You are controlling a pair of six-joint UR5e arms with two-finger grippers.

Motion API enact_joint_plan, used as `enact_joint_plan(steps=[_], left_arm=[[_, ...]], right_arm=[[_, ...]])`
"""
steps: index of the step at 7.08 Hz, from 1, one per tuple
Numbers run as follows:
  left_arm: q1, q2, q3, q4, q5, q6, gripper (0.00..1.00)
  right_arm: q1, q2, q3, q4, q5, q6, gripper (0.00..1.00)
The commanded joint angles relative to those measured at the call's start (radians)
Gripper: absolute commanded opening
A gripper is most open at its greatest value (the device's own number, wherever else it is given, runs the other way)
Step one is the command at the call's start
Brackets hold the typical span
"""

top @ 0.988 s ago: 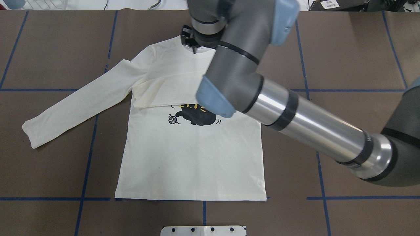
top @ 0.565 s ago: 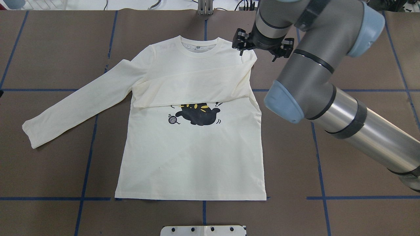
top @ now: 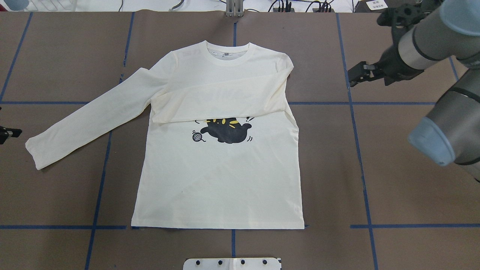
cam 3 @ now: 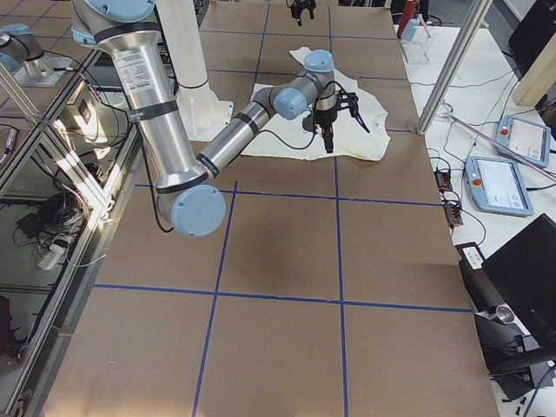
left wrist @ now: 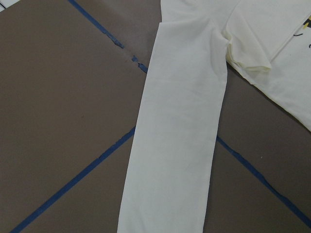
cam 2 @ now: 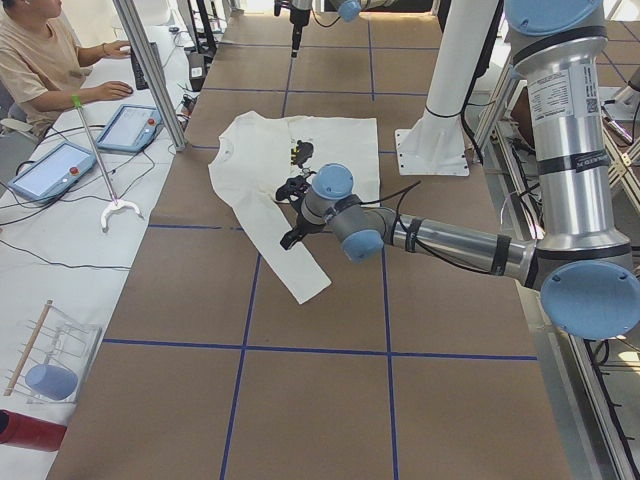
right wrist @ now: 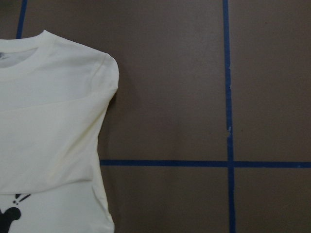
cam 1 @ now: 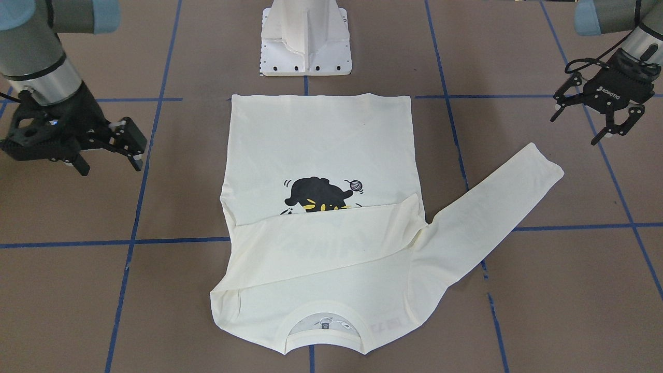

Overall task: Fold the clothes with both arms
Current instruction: 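Release the sleeve and withdraw the right gripper while the left gripper approaches the other cuff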

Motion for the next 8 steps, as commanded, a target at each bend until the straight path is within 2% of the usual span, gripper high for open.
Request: enact_joint_plan(steps=[1, 2, 4, 5, 6, 8], left_arm=[[0.111, 0.038, 0.029, -0.031, 0.125, -0.016, 1.0], [0.162, 0.04, 0.081, -0.094, 0.169, -0.05, 1.0], [0.254, 0.04, 0.192, -0.239, 0.249, -0.129, 0.98], [0.294, 0.039, 0.22, -0.245, 0.275, -0.139, 0.88], [0.308, 0.039, 0.221, -0.245, 0.277, -0.138, 0.82], [0.329, 0.037, 0.231, -0.244, 0.278, -0.136, 0.82]], right_arm=[[0.157, -0.32, 0.017, 0.251, 0.154, -0.197, 1.0], [0.239, -0.393, 0.024, 0.261, 0.191, -0.289, 1.0], [0.288, -0.424, 0.024, 0.261, 0.219, -0.338, 1.0], [0.289, -0.423, 0.022, 0.259, 0.219, -0.338, 1.0], [0.291, -0.423, 0.024, 0.259, 0.219, -0.338, 1.0], [0.294, -0.423, 0.024, 0.259, 0.219, -0.338, 1.0]])
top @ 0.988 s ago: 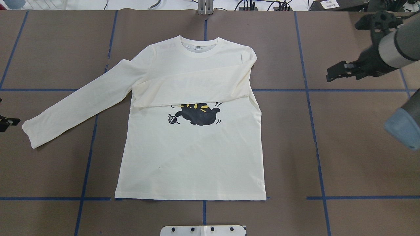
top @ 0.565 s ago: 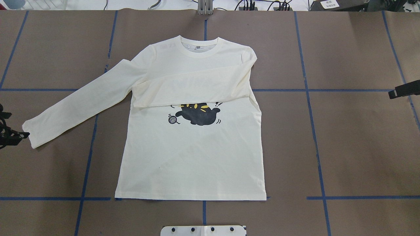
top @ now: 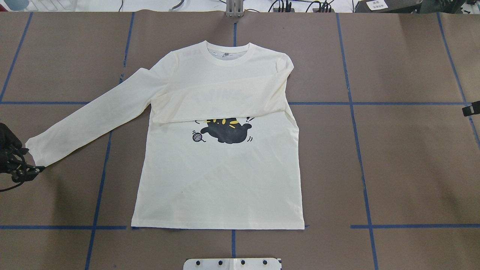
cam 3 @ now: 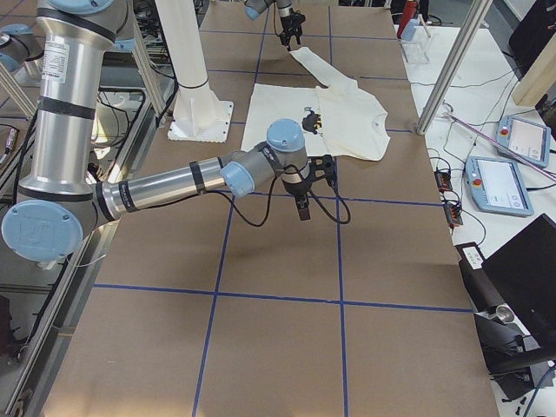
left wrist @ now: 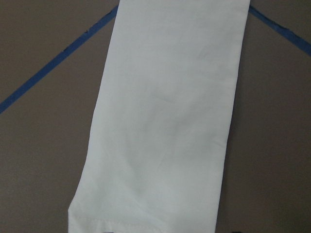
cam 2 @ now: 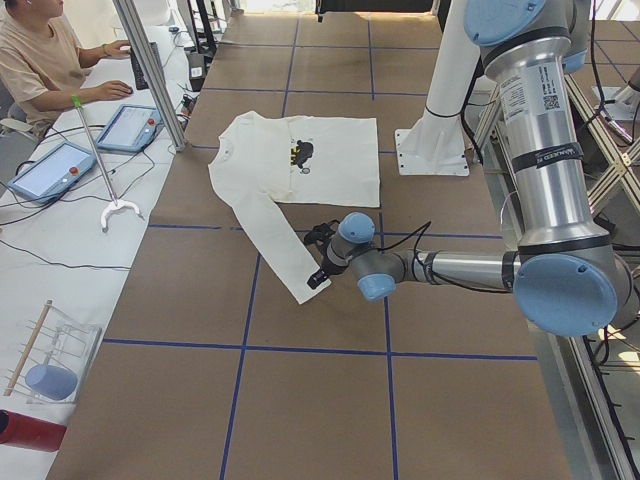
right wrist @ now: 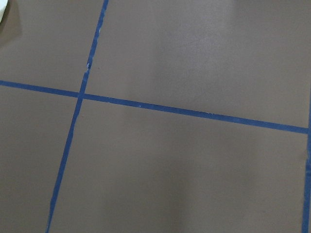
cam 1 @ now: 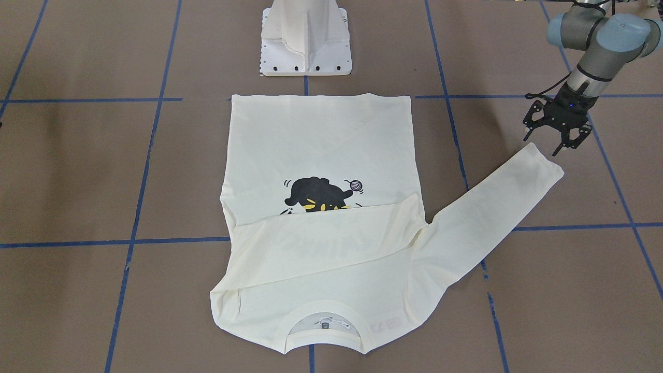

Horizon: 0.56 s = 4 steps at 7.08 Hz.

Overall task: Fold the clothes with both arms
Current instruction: 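Grasp the cuff of the sleeve nearest the left gripper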

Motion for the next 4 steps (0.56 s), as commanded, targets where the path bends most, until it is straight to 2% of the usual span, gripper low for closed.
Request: enact_joint_plan(steps=[1, 2, 4], left_arm=[[0.024, -0.001, 0.01, -0.001, 0.003, 0.0, 0.82], [0.031, -0.001, 0.01, 0.001, 0.004, 0.002, 0.74], [0.031, -0.001, 0.011, 0.002, 0.012, 0.0, 0.52]], right_arm=[[0.002, 0.0, -0.001, 0.0, 0.0, 0.0, 1.0], [0.002, 0.001, -0.001, 0.0, 0.0, 0.0, 1.0], [0.002, 0.003, 0.0, 0.0, 0.0, 0.0, 1.0]])
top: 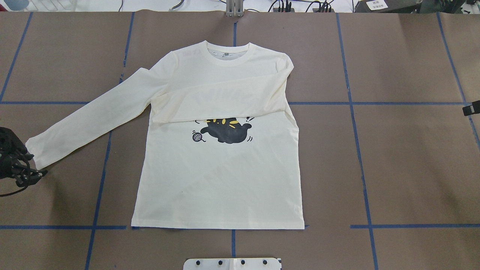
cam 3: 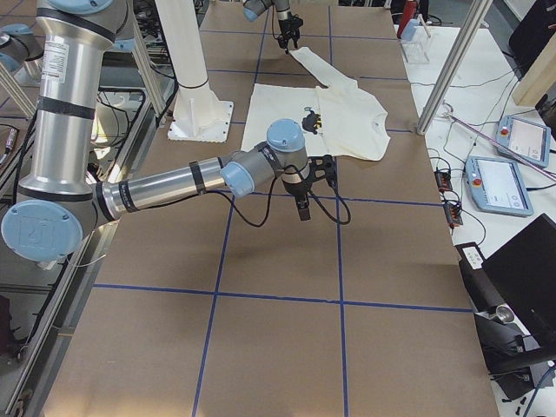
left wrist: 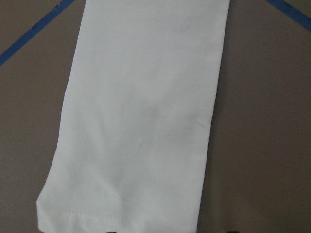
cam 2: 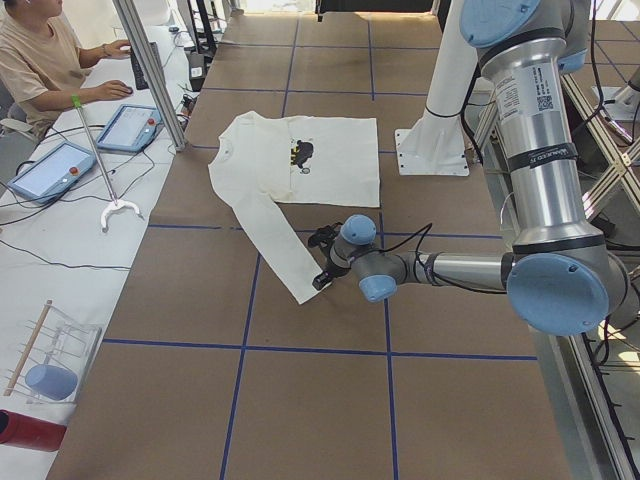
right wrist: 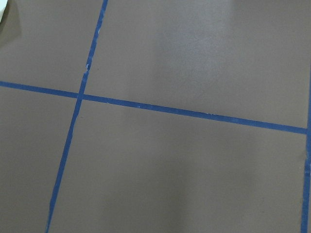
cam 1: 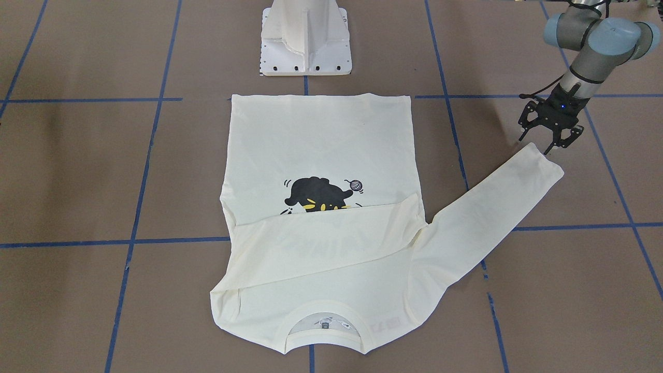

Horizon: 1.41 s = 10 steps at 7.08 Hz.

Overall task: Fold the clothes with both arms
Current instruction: 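Grasp the cuff of the sleeve nearest the left gripper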

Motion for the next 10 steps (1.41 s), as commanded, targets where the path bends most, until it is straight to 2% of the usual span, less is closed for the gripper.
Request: enact_joint_plan(steps=[1, 2, 4, 6, 8, 9, 10], left_arm=[[0.001, 0.0, 0.001, 0.001, 0.027, 0.0, 0.36], [0.001, 0.0, -0.001, 0.001, 0.029, 0.0, 0.02], [0.001, -0.002, -0.007, -0.002, 0.081, 0.003, 0.0], [-0.006, -0.018, -0.04, -0.002, 0.086, 0.004, 0.0], [-0.083, -0.11, -0.102, 0.032, 0.083, 0.006, 0.0], [-0.109, -0.212, -0.129, 0.144, 0.081, 0.004, 0.0], [-0.111, -0.323, -0.195, 0.332, 0.077, -0.006, 0.0]], right_arm=[[0.0, 0.0, 0.001, 0.0, -0.002, 0.0, 1.0], [0.002, 0.0, 0.001, 0.0, -0.002, 0.0, 1.0], [0.002, -0.003, 0.003, 0.002, -0.002, 0.0, 1.0], [0.005, -0.005, 0.001, 0.002, -0.002, 0.0, 1.0], [0.003, -0.005, -0.003, 0.0, -0.002, -0.002, 1.0], [0.003, -0.005, -0.005, 0.0, -0.002, -0.002, 1.0], [0.003, -0.005, -0.006, 0.0, -0.003, -0.002, 1.0]])
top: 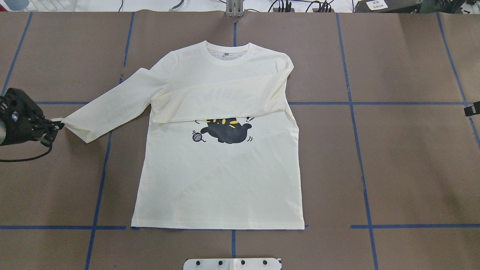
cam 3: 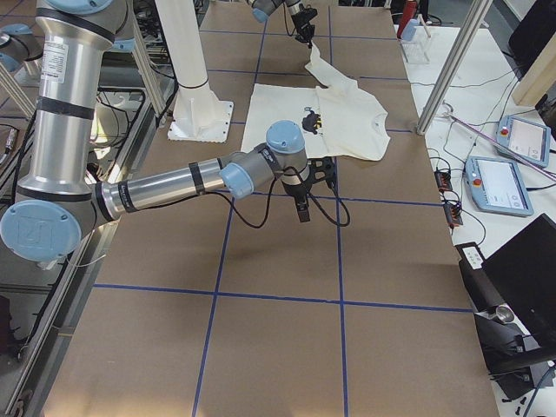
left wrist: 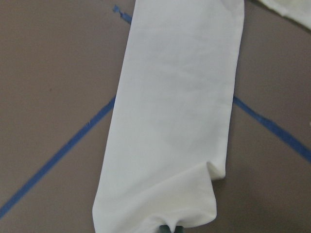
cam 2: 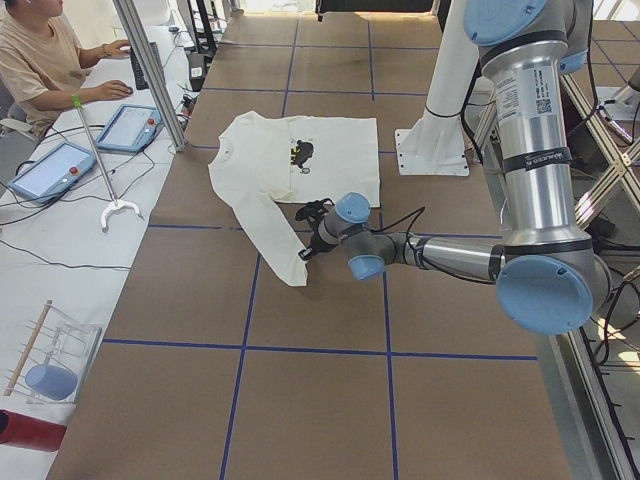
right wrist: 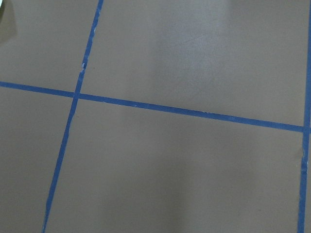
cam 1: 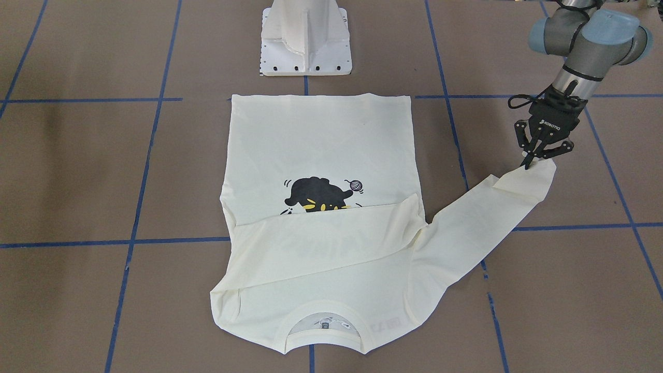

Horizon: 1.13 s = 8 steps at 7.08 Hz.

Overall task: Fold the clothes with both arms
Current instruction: 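Grasp the cuff of the sleeve nearest the left gripper, then carry the sleeve across the shirt front toward the opposite shoulder with the left gripper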

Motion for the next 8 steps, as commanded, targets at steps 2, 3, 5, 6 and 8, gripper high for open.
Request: enact_joint_plan(steps=[2, 3, 5, 6, 8], left_arm=[[-0.012, -0.425, -0.124, 0.567, -0.003, -0.143, 0.0], [0.011, -0.594, -0.116, 0.722, -0.003, -0.192, 0.0], [0.082, -0.904, 0.063, 0.827, 0.006, -0.46, 0.0], [0.137, -1.013, 0.198, 0.825, 0.097, -0.549, 0.0], [0.269, -1.132, 0.398, 0.802, 0.259, -0.662, 0.0]], right_arm=[[0.0, 0.004, -0.005, -0.002, -0.001, 0.0, 1.0], [0.0, 0.009, -0.007, -0.005, -0.001, 0.0, 1.0], [0.0, 0.017, -0.008, -0.008, 0.0, 0.0, 1.0], [0.0, 0.018, -0.008, -0.008, 0.0, 0.0, 1.0], [0.0, 0.018, -0.008, -0.008, -0.001, 0.0, 1.0]])
